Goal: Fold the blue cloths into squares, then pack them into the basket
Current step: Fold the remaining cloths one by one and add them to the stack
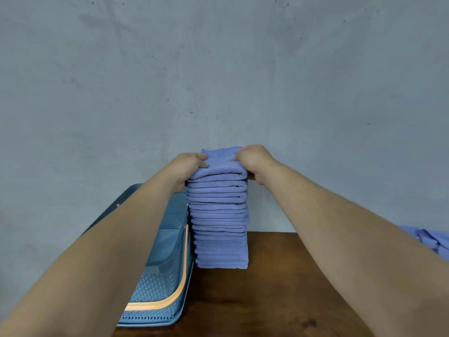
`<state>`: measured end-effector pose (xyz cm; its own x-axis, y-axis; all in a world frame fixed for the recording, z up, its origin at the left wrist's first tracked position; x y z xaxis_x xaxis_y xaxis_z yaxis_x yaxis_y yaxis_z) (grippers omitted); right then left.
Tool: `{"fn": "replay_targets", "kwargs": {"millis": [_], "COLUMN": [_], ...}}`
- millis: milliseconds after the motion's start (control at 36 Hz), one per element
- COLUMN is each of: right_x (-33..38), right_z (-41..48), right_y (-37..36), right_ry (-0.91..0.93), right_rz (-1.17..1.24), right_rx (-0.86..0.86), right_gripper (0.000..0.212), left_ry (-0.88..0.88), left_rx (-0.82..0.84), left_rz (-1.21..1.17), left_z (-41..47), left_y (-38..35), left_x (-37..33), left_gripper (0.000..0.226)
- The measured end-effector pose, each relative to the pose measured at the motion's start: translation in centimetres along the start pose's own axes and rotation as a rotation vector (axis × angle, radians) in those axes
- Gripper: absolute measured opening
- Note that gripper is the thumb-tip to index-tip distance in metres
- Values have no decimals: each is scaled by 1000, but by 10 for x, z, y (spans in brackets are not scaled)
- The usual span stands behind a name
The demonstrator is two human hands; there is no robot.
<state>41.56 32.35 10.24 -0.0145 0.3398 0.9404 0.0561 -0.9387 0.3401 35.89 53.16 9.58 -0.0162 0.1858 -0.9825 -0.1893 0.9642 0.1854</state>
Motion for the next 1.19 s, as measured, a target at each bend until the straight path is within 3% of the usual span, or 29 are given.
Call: {"fn": "replay_targets", "kwargs": {"millis": [83, 194, 361, 611, 889, 1194], "right_x": [-7, -5, -6, -2, -82, -282], "right_z": [7, -2, -26, -101, -190, -239], "right_y": [0, 3, 23, 66, 139, 256], "right_ry": [-25, 78, 172, 272, 265, 79], "right_rz": [-39, -183, -88, -77, -14, -50], "right_rx": [-15, -22, -57, -41, -89, -330], "right_gripper": [24, 8, 38, 34, 26, 24], "left_ry": [-21, -57, -231, -535, -546, -419], "left_rx": [-57, -148, -250, -255, -57, 245], "left_rz": [28, 75, 207, 325, 184, 232], "left_z": [2, -1, -32, -123, -190, -226], "left_y": [4, 15, 27, -17, -141, -336], "left_x": [4, 5, -27, -67, -24, 91], "left_gripper": [39, 25, 19, 20, 21, 19]}}
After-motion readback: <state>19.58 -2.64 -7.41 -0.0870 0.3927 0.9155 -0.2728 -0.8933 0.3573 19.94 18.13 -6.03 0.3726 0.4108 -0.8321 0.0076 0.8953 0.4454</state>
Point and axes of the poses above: each hand's wrist, its own z-axis towards the middle knuckle, its own y-axis out of the back of the hand, x = y × z, the point moved 10 cm from there along z, towards the middle knuckle, and after that the axes turned 7 degrees about -z, right-handed, at the moved point
